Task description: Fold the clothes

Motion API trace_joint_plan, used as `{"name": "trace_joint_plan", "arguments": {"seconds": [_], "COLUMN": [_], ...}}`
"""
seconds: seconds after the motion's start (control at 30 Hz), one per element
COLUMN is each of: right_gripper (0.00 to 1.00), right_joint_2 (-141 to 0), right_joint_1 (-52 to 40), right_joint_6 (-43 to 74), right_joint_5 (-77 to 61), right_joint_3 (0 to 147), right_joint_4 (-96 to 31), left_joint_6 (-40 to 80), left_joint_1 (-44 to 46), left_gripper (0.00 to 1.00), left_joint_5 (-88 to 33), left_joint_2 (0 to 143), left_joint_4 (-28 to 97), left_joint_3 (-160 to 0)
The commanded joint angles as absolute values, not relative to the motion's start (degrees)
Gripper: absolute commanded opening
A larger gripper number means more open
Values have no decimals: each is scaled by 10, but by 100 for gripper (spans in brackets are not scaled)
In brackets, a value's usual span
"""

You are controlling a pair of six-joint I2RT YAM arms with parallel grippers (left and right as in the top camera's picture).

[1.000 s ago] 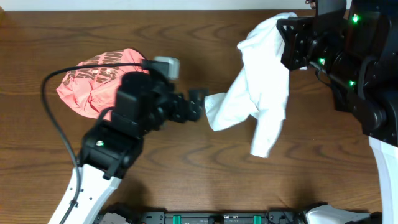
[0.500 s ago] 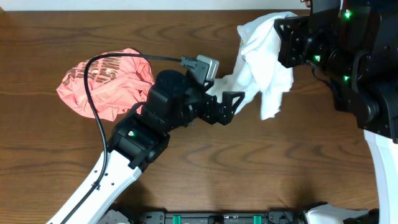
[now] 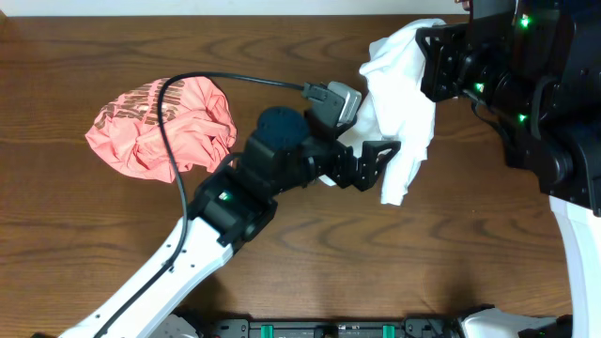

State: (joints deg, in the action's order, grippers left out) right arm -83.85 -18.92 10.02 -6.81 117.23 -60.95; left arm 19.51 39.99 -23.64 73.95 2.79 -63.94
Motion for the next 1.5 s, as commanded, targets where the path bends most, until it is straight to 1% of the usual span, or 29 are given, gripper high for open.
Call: {"name": "trace_joint_plan", "arguments": {"seconds": [0.0, 0.37, 0.53, 0.6, 0.7, 0.73, 0.77, 0.9, 1.13, 1.2, 1.27, 1.3, 1.47], "right_gripper": [1, 1, 1, 1, 1, 1, 1, 1, 1, 1, 1, 1, 1], "right_joint_2": [-836, -837, -842, -845, -850, -851, -852, -852, -852, -852, -852, -852, -852], "right_joint_1": [-188, -188, -188, -188, -188, -188, -188, -188, -188, -188, -188, -188, -188], "right_joint_6": [95, 85, 85, 85, 85, 85, 85, 85, 85, 81, 75, 74, 70], "right_joint_5": [-63, -58, -58, -58, -58, -58, -58, -63, -79, -79, -79, -79, -79], "right_joint_3": [1182, 1182, 1182, 1182, 1182, 1182, 1182, 1182, 1182, 1182, 1182, 1182, 1182], "right_joint_4": [-607, -609, -606, -606, -606, -606, -606, -606, -616, -620, -622, -622, -622], "left_joint_6": [199, 218, 217, 217, 215, 213, 213, 213, 213, 213, 213, 213, 211], "left_joint_1": [405, 407, 424, 429, 430, 430, 430, 430, 430, 429, 428, 428, 428], "left_gripper": [96, 96, 91, 86, 74, 71, 70, 69, 68, 63, 55, 52, 46], "left_joint_5": [-240, -244, -249, -249, -248, -248, -245, -229, -227, -224, -212, -207, -199], "left_joint_2": [759, 763, 764, 764, 767, 769, 771, 790, 846, 854, 856, 856, 855], "left_joint_4": [12, -46, -62, -69, -74, -74, -74, -80, -132, -142, -142, -142, -140], "left_joint_3": [-640, -640, -640, -640, -640, -640, -640, -640, -640, -640, -640, -640, -640]}}
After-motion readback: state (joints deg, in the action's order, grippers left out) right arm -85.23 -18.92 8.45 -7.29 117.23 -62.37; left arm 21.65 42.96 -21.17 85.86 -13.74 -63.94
